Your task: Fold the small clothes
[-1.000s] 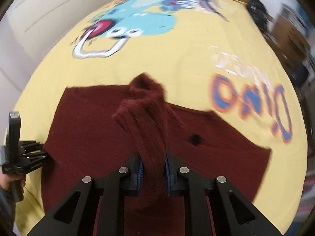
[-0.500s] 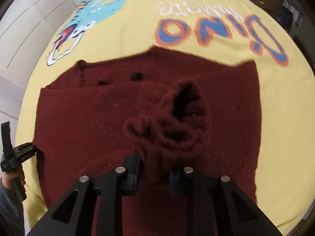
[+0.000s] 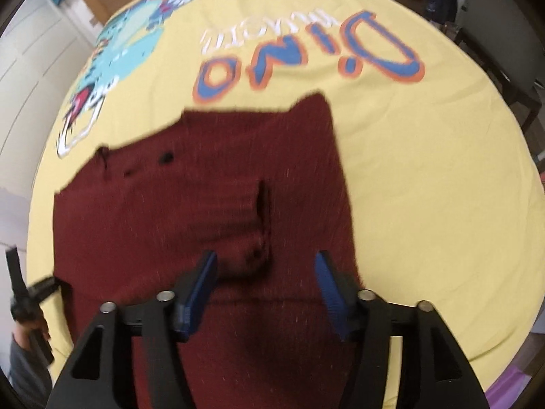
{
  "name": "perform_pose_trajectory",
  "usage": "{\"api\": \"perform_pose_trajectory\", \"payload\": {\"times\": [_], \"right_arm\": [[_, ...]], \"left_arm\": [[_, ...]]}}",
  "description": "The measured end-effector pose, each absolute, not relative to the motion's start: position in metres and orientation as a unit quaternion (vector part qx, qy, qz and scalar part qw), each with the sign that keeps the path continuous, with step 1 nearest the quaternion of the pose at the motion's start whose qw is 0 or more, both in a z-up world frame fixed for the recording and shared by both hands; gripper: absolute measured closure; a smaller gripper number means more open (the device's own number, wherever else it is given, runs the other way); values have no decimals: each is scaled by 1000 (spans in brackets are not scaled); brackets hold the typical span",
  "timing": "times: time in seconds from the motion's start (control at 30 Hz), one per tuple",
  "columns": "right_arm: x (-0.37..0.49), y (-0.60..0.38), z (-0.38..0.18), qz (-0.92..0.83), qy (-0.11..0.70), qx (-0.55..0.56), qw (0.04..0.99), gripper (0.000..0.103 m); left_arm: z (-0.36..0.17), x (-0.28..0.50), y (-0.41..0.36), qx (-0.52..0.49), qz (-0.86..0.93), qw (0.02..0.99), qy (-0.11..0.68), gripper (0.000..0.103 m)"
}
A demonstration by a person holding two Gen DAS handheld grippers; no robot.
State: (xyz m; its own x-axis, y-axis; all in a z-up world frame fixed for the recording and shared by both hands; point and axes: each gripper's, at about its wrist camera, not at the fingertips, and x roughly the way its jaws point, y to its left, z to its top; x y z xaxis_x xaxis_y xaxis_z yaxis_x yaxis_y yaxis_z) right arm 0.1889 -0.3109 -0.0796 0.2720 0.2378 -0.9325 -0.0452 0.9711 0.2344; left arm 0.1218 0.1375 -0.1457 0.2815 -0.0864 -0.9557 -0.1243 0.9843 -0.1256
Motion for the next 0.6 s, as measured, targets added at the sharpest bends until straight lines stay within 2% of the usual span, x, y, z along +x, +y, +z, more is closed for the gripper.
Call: {"api": "perform_pose_trajectory", "payload": {"times": [0.2, 0.4, 0.47, 0.5, 0.53, 0.57, 0.6], "right_arm": [[224, -294, -99, 100, 627, 87, 767, 36], [227, -266, -127, 103, 637, 34, 763, 36], [221, -256, -121, 123, 621, 15, 774, 49], [219, -252, -118, 130, 617, 6, 776, 70], [218, -248, -114, 137, 612, -6, 779, 87], [217, -246, -111, 146, 609, -9, 779, 92], [218, -244, -107, 150, 606, -13, 781, 92]], "left_arm": [[-146, 120, 134, -88, 13, 796, 599, 86], [-146, 120, 133, -88, 11, 796, 599, 86], [-145, 120, 136, -89, 10, 797, 597, 86], [-146, 120, 137, -91, 10, 797, 597, 86], [-145, 119, 139, -92, 10, 798, 596, 86], [-144, 117, 141, -93, 11, 798, 596, 86], [-144, 117, 141, -93, 12, 798, 596, 86]]}}
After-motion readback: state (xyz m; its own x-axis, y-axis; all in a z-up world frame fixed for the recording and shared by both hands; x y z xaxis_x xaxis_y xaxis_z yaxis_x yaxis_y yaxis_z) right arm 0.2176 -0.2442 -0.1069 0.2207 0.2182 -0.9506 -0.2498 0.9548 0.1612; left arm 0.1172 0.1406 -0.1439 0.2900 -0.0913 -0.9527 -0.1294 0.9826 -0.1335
